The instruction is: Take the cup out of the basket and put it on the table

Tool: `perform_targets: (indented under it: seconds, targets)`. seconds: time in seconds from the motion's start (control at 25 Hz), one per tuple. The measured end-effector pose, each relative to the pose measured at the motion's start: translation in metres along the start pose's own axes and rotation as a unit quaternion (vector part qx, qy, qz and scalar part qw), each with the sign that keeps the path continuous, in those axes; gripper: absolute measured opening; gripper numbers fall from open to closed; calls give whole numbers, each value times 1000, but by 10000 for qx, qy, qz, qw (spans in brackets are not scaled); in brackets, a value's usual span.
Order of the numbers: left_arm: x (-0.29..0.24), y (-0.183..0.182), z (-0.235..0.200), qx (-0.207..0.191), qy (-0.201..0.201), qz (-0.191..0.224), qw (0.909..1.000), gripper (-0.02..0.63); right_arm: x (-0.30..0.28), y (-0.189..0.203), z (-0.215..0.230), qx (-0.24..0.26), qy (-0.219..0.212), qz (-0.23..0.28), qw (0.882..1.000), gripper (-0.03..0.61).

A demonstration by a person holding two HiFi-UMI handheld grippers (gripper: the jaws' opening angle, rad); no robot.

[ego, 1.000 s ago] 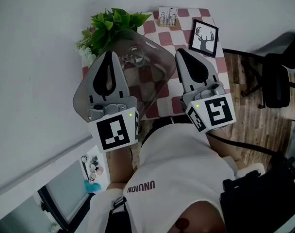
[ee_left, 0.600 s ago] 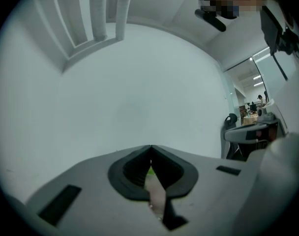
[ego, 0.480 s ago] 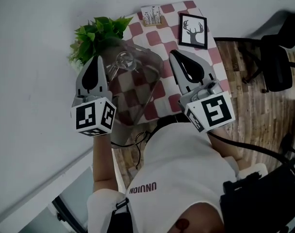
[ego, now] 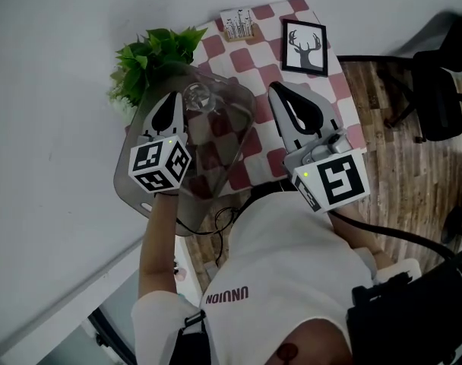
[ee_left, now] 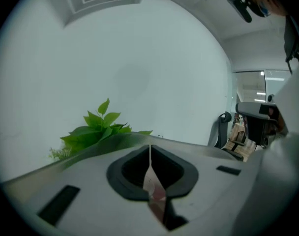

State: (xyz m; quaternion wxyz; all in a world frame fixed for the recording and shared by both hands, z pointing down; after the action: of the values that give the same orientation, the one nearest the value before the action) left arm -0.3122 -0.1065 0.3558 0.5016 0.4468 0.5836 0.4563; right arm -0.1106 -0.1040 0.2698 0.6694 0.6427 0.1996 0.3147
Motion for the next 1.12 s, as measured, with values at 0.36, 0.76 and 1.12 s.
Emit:
perform_targets:
  seconds: [0.36, 0.76, 1.12]
  targets:
    - [-10, 47, -9, 176, -65, -573, 9982, 103, -2, 5, 5, 4, 57, -97, 9999, 18]
    - [-22, 80, -12, -434, 248, -1004, 9937, 140, -6, 9, 13, 26, 91, -166, 9998, 18]
    - [-30, 104, 1, -883, 977, -1402, 9813, 166, -8, 13, 19, 4, 196, -227, 9995, 18]
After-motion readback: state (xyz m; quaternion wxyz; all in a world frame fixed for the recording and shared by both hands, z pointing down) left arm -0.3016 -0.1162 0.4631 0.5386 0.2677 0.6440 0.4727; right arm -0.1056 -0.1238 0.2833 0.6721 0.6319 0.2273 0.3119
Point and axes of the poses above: the fingertips, and each gripper's own axes: x backward along the fingers, z to its right, y out of its underside, the point moved 1 cm from there along x, backward along the fingers, and after that the axes turned 10 degrees about z, right-handed, at the moved point
